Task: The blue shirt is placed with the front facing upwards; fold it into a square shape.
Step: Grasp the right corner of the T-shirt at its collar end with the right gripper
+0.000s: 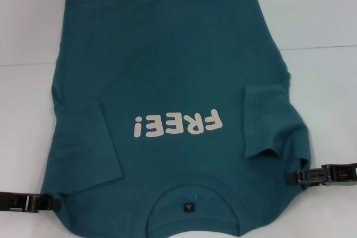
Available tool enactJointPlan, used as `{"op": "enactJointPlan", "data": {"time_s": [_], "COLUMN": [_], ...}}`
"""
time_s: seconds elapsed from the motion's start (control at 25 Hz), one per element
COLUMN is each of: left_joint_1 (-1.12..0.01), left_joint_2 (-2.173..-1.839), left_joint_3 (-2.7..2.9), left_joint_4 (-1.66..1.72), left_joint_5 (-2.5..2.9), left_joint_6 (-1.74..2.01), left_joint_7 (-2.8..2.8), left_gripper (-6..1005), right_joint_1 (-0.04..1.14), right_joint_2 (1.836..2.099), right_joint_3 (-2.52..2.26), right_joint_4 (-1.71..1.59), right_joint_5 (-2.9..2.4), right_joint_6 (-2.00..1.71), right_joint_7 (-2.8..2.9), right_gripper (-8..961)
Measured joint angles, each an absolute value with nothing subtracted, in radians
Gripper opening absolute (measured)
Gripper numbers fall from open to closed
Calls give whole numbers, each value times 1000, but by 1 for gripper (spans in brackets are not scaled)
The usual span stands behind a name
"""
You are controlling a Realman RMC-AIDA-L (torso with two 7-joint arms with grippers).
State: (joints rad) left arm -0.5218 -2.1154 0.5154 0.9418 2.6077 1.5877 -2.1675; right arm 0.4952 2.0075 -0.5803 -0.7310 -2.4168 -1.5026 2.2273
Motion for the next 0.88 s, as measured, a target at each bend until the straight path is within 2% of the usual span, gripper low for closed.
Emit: {"op": "enactJointPlan", "data": {"time_s": [0.24,0.56,0.88], "left_joint_1": [-524,-523,-526], "left_joint_2": [-2115,-2116,-2114], "left_joint_3": [515,515,515], "left_joint_4": [942,937,930], "left_joint_5": [2608,2608,2608], "left_joint_6": [1587,1579,1575], "left_joint_7": [-2167,-2167,-2167], "left_gripper": [29,29,28], "right_joint_1": [518,525,503], "right_joint_2": [2021,2022,2001], "right_joint_3": [-580,-579,-576], "right_joint_4": [-730,-730,-730], "right_joint_5": [-2413,-2409,-2413], "right_joint_6": [-1505,-1508,-1511], "right_joint_7": [2220,2216,2228], "right_gripper": [941,941,940]}}
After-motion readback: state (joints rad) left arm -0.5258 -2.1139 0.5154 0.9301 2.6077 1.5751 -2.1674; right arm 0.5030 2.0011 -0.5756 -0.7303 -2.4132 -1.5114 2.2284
